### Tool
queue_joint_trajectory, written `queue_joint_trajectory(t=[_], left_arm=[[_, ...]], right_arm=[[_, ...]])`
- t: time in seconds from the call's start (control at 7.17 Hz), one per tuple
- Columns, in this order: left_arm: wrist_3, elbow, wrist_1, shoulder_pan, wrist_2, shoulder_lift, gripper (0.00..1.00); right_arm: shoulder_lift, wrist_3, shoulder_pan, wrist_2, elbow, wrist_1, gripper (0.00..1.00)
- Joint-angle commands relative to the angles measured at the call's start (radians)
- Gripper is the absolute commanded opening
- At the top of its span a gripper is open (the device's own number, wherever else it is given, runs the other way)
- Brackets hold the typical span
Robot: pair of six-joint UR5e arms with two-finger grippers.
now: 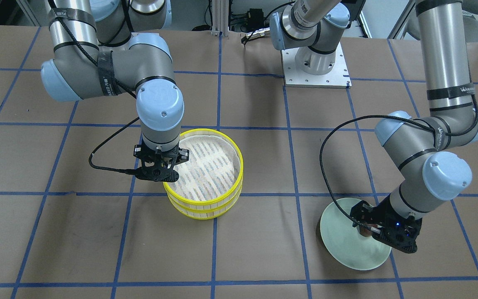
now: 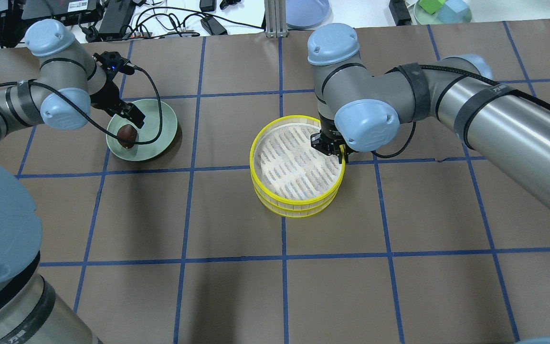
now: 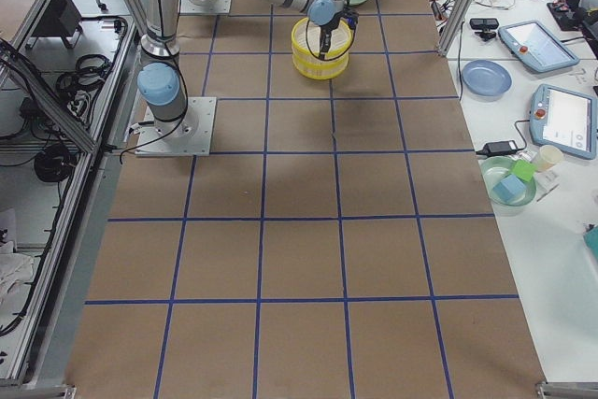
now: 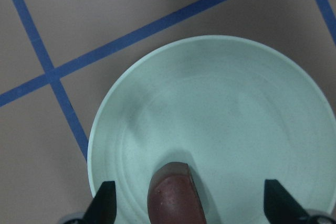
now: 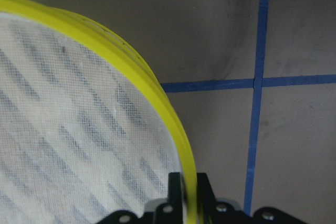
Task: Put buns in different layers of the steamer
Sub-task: 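Grasp the brown bun with the left gripper while the right gripper releases and rises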
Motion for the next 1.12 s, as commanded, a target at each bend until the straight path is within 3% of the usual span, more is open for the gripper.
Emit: queue_joint_trajectory(t=[0.0,0.14,0.28,0.42,0.56,0.7,0.98], left_arm=[[0.025,-0.001,0.001,0.007,0.004,-0.034,0.93],[0.025,-0.001,-0.005,0.011,0.004,-0.035,0.22],[0.026,-0.001,-0.005,0.014,0.002,-0.035,0.0],[0.001,0.001,-0.005,0.014,-0.001,-0.022,0.0],[-0.066,0.01,-0.026,0.014,-0.011,-0.003,0.0],[-0.105,0.016,-0.037,0.01,-0.016,0.017,0.0],[-0.209,0.021,-0.072,-0.016,-0.053,0.069,0.0]], right_arm=[[-0.132,-0.006,-0.016,0.108,-0.11,0.08,1.0],[-0.265,-0.007,-0.029,0.186,-0.177,0.21,1.0],[-0.358,-0.012,-0.036,0.185,-0.211,0.257,1.0],[-0.433,-0.023,-0.036,0.178,-0.214,0.365,1.0],[-0.446,-0.026,-0.036,0.17,-0.212,0.415,1.0],[-0.439,-0.055,-0.045,0.108,-0.212,0.429,1.0],[-0.435,-0.092,-0.188,0.142,-0.237,0.478,1.0]])
